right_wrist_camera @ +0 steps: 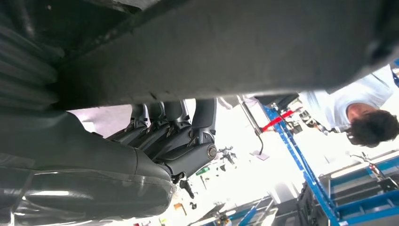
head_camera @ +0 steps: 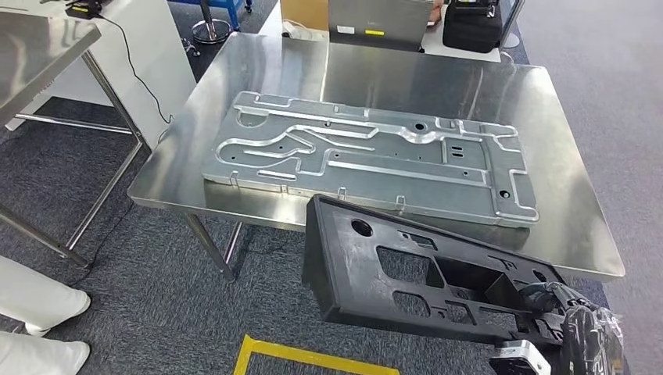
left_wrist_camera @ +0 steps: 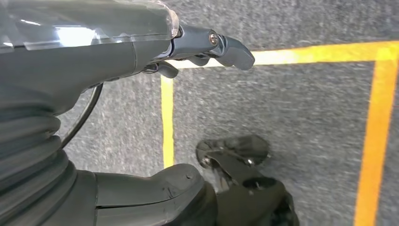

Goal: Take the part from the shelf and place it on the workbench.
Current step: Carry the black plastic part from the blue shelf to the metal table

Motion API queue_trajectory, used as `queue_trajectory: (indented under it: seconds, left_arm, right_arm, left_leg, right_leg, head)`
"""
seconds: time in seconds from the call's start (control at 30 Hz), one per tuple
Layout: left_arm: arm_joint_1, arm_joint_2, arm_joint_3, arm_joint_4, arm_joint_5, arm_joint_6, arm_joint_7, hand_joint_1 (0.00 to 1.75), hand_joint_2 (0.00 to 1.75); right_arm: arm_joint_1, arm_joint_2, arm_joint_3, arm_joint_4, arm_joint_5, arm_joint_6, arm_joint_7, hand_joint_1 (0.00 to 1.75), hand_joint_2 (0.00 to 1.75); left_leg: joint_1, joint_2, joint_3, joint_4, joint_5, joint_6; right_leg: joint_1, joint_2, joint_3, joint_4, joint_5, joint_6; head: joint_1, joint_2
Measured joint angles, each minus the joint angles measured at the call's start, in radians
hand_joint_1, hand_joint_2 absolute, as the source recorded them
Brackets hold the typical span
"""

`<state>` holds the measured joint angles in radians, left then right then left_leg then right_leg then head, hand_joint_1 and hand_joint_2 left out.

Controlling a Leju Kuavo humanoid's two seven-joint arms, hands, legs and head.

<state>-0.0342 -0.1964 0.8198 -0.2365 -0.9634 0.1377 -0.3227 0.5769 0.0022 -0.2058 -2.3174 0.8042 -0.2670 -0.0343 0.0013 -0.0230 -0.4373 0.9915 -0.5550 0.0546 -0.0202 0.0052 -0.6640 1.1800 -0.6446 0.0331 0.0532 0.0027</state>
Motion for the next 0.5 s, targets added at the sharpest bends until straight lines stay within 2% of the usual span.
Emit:
queue_trajectory:
  seconds: [0.03, 0.07, 0.1, 0.13, 0.2, 0.27, 0.3, 0.37, 0.4, 0.43, 0.47, 0.5]
  left_arm:
    - [0.001, -0.001, 0.0, 0.0, 0.0, -0.001, 0.0, 0.0, 1.75]
    - [0.001, -0.001, 0.0, 0.001, 0.0, -0.002, 0.0, 0.0, 1.75]
    - [0.001, -0.002, 0.0, 0.001, -0.001, -0.003, 0.001, 0.0, 1.75]
    - [-0.001, -0.002, 0.0, 0.001, -0.002, -0.004, 0.001, 0.0, 1.75]
    - [-0.008, -0.001, 0.0, 0.0, -0.007, -0.004, 0.001, 0.0, 1.75]
    - [-0.014, 0.0, 0.0, -0.001, -0.011, -0.003, 0.0, 0.0, 1.75]
    - [-0.016, 0.0, 0.0, -0.001, -0.013, -0.003, 0.001, 0.0, 1.75]
    - [-0.017, 0.001, 0.0, -0.001, -0.02, 0.0, 0.007, 0.0, 1.75]
    - [-0.017, 0.002, 0.0, -0.001, -0.024, 0.002, 0.011, 0.0, 1.75]
    - [-0.017, 0.003, 0.0, -0.001, -0.028, 0.002, 0.014, 0.0, 1.75]
    - [-0.016, 0.004, 0.0, -0.001, -0.03, 0.003, 0.017, 0.0, 1.75]
    - [-0.016, 0.006, 0.0, -0.001, -0.032, 0.003, 0.018, 0.0, 1.75]
  right_arm:
    - [0.002, 0.0, -0.003, 0.0, 0.004, 0.004, 0.0, 1.75, 1.75]
    - [0.003, 0.0, -0.006, 0.0, 0.01, 0.011, 0.0, 1.75, 1.75]
    - [0.006, 0.0, -0.009, -0.001, 0.018, 0.019, 0.001, 1.75, 1.75]
    - [0.008, 0.0, -0.012, -0.002, 0.029, 0.028, 0.001, 1.75, 1.75]
    - [0.014, -0.002, -0.021, -0.006, 0.055, 0.047, 0.0, 1.75, 1.75]
    - [0.019, -0.003, -0.029, -0.009, 0.075, 0.063, -0.001, 1.75, 1.75]
    - [0.02, -0.004, -0.032, -0.01, 0.088, 0.07, -0.001, 1.75, 1.75]
    - [0.021, -0.007, -0.041, -0.013, 0.134, 0.09, 0.002, 1.75, 1.75]
    - [0.022, -0.01, -0.046, -0.015, 0.161, 0.101, 0.005, 1.75, 1.75]
    - [0.022, -0.014, -0.052, -0.017, 0.183, 0.111, 0.007, 1.75, 1.75]
    - [0.022, -0.018, -0.057, -0.018, 0.198, 0.116, 0.009, 1.75, 1.75]
    - [0.022, -0.021, -0.061, -0.018, 0.205, 0.119, 0.01, 1.75, 1.75]
  left_leg:
    - [-0.001, 0.0, 0.022, 0.003, -0.02, -0.002]
    - [-0.003, -0.001, 0.036, 0.004, -0.038, -0.007]
    - [-0.002, -0.002, 0.048, 0.002, -0.054, -0.013]
    - [-0.003, -0.003, 0.058, 0.005, -0.061, -0.02]
    - [0.0, -0.001, 0.055, 0.037, -0.045, -0.035]
    - [0.001, 0.006, 0.003, 0.138, -0.018, -0.046]
    - [0.003, 0.01, -0.037, 0.195, -0.026, -0.05]
    - [0.007, 0.014, -0.114, 0.272, -0.091, -0.057]
    - [0.009, 0.015, -0.143, 0.282, -0.125, -0.059]
    - [0.01, 0.016, -0.163, 0.27, -0.139, -0.061]
    - [0.011, 0.016, -0.174, 0.238, -0.123, -0.061]
    - [0.011, 0.017, -0.177, 0.187, -0.073, -0.059]
  right_leg:
    - [0.004, 0.001, -0.006, -0.047, 0.083, -0.006]
    - [0.008, 0.001, -0.009, -0.079, 0.151, -0.014]
    - [0.013, 0.002, -0.009, -0.096, 0.201, -0.021]
    - [0.017, 0.003, -0.005, -0.1, 0.215, -0.028]
    - [0.016, 0.005, 0.021, -0.112, 0.199, -0.042]
    - [0.011, 0.004, 0.057, -0.137, 0.189, -0.055]
    - [0.009, 0.002, 0.075, -0.148, 0.183, -0.059]
    - [0.008, 0.002, 0.107, -0.162, 0.165, -0.063]
    - [0.007, 0.003, 0.124, -0.165, 0.154, -0.062]
    - [0.006, 0.004, 0.14, -0.167, 0.142, -0.06]
    - [0.005, 0.004, 0.156, -0.167, 0.13, -0.057]
    - [0.004, 0.004, 0.172, -0.167, 0.117, -0.053]
  head:
    - [0.0, 0.0]
    - [0.0, 0.0]
    - [0.0, 0.0]
    - [0.0, 0.0]
    - [-0.001, 0.0]
    - [0.0, 0.0]
    - [-0.001, 0.0]
    - [-0.001, 0.0]
    - [-0.001, 0.0]
    - [-0.001, 0.0]
    - [-0.001, 0.0]
    - [-0.001, 0.0]
